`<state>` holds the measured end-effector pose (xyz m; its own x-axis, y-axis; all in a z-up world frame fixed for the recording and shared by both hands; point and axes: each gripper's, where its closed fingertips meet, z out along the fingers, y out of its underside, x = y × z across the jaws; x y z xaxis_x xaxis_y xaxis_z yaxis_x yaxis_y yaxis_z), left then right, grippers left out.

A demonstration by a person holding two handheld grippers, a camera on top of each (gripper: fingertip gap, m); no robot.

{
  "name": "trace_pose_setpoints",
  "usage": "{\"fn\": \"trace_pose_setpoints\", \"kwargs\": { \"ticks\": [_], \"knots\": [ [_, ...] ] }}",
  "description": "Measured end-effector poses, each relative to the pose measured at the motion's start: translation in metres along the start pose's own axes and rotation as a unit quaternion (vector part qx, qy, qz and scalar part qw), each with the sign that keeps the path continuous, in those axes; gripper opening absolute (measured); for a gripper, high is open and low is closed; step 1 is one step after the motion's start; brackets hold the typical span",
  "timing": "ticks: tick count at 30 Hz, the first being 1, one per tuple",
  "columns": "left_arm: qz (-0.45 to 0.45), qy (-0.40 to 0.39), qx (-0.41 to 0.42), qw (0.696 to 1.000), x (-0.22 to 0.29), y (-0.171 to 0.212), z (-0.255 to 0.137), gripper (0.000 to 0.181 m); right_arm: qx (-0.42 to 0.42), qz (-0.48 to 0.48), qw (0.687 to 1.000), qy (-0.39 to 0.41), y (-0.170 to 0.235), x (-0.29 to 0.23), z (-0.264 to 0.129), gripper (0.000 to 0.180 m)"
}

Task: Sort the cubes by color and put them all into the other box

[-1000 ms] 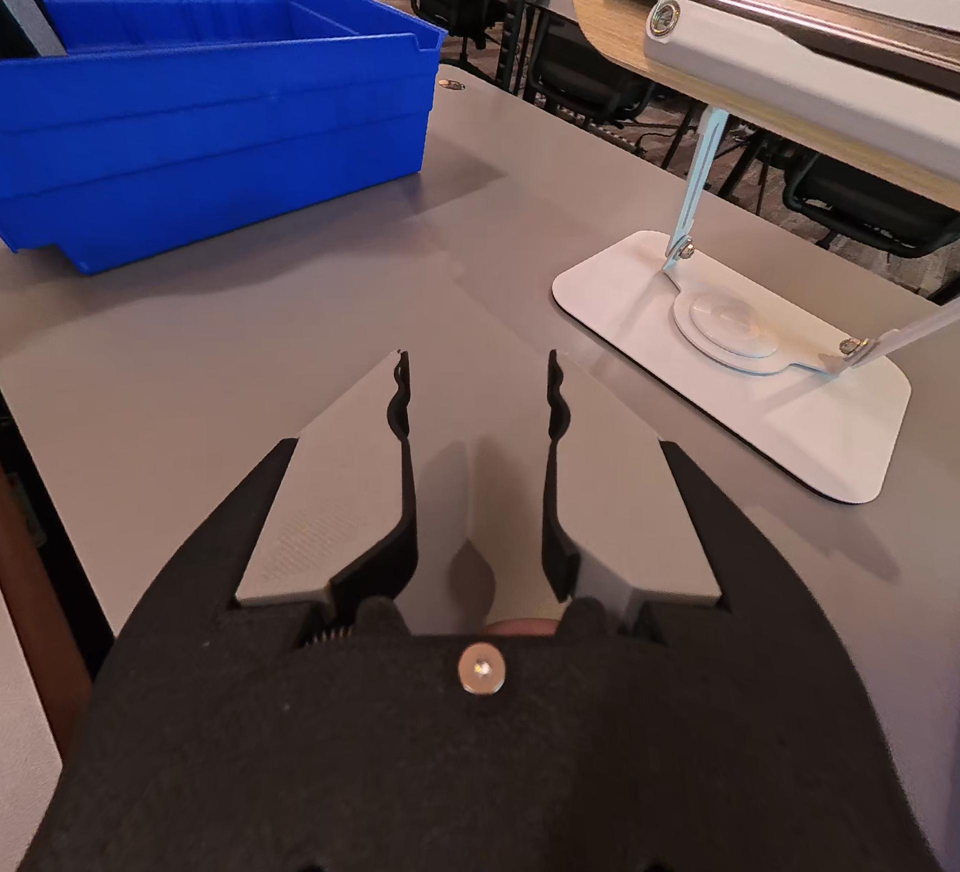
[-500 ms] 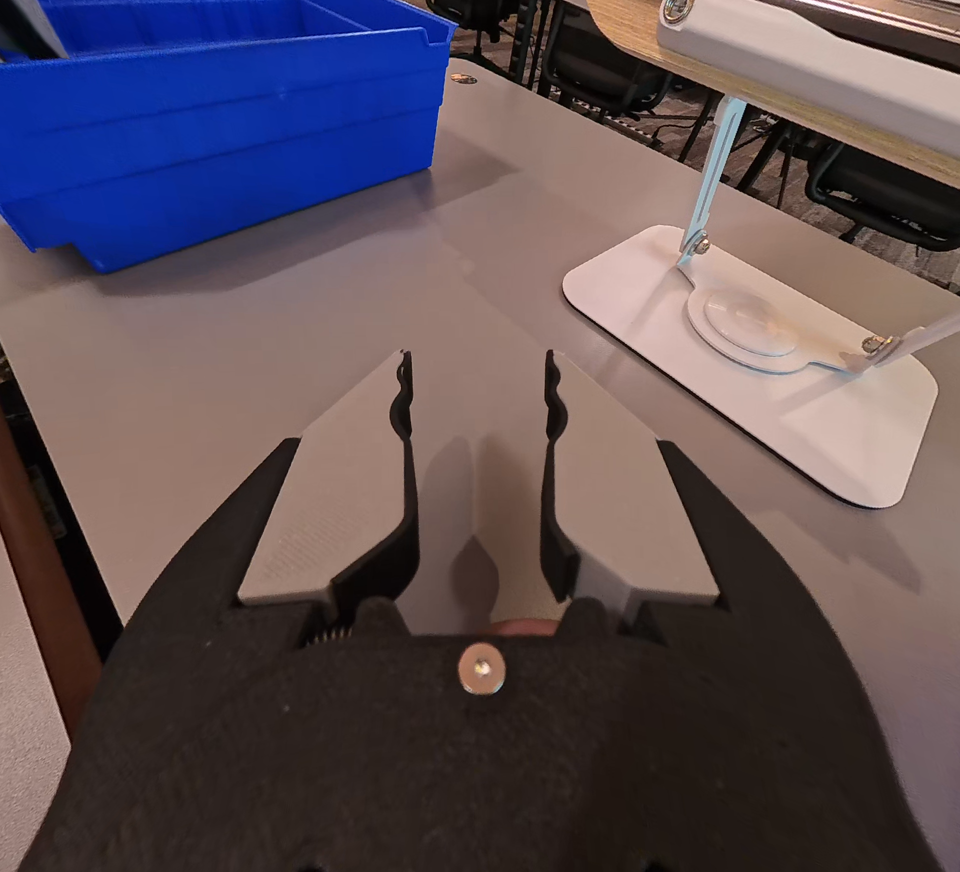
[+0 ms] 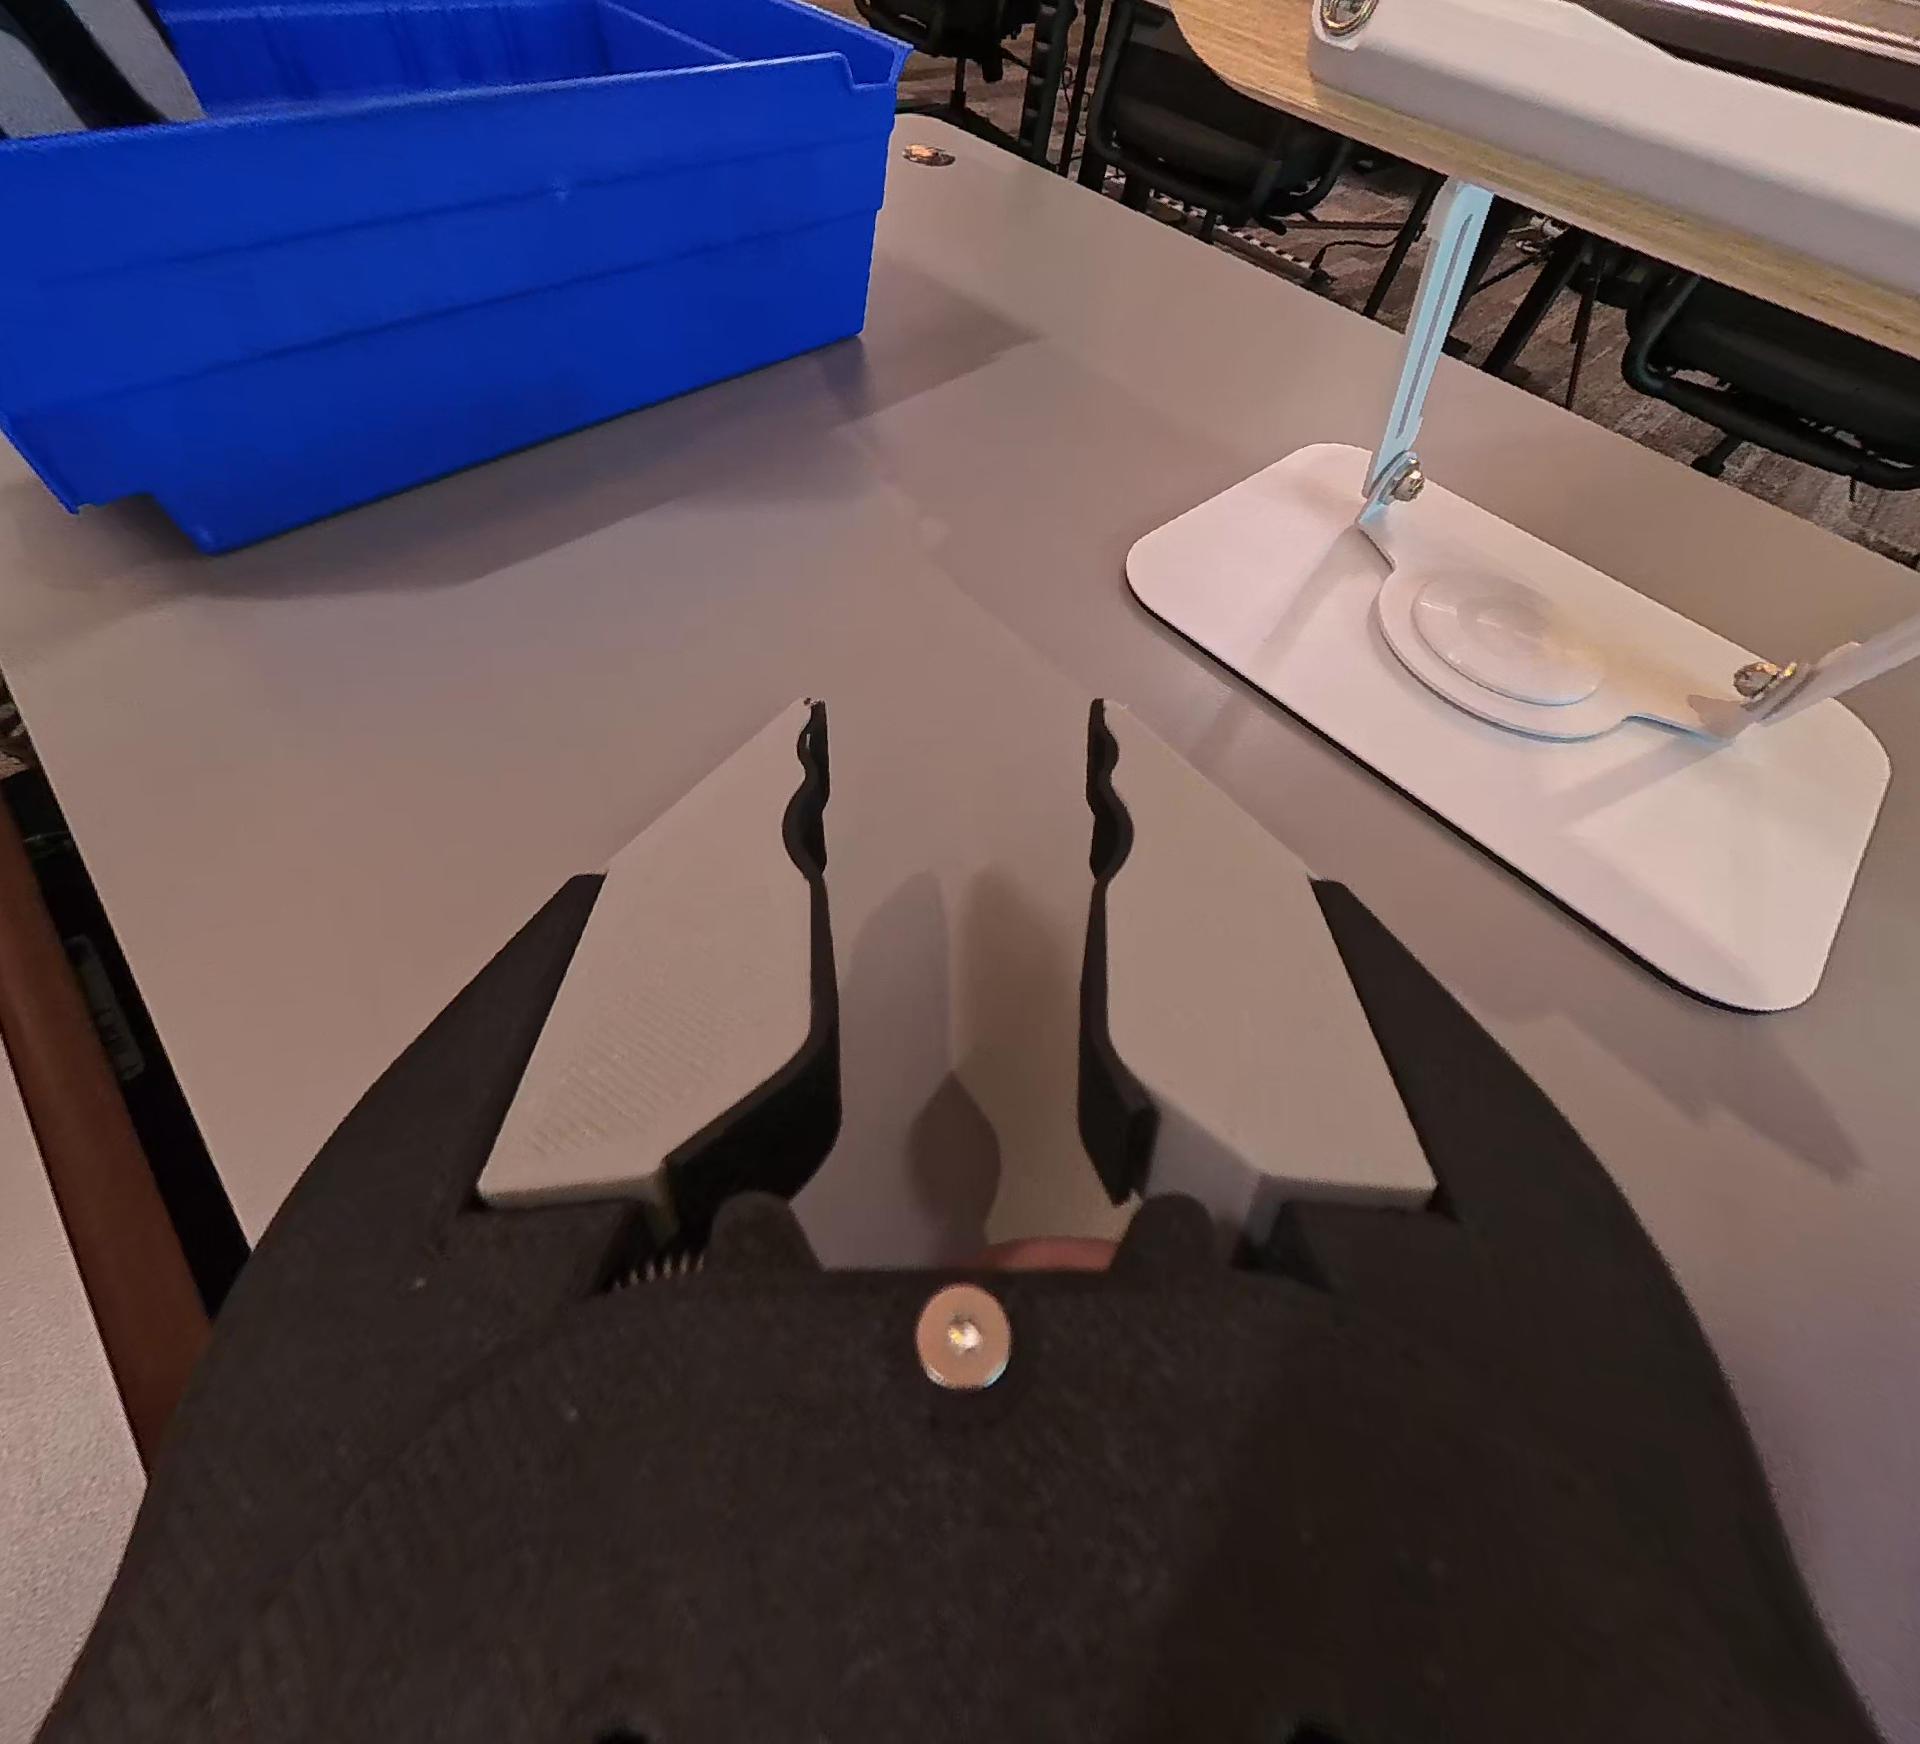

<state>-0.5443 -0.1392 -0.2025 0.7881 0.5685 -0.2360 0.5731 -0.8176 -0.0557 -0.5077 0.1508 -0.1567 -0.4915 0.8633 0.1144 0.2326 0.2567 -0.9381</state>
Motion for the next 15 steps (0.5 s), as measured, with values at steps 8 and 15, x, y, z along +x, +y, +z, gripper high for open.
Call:
{"fn": "trace_pose_setpoints", "kwargs": {
  "ticks": [8, 15],
  "knots": [
    [-0.059, 0.207, 0.08, 0.973, 0.046, -0.023, -0.027, 0.04, 0.001, -0.001, 1.0, -0.001, 0.0, -0.001, 0.0, 0.046],
    [-0.047, 0.197, 0.028, 0.979, 0.058, -0.015, -0.002, 0.047, 0.0, -0.002, 1.0, -0.002, 0.0, -0.001, 0.0, 0.045]
  ]
}}
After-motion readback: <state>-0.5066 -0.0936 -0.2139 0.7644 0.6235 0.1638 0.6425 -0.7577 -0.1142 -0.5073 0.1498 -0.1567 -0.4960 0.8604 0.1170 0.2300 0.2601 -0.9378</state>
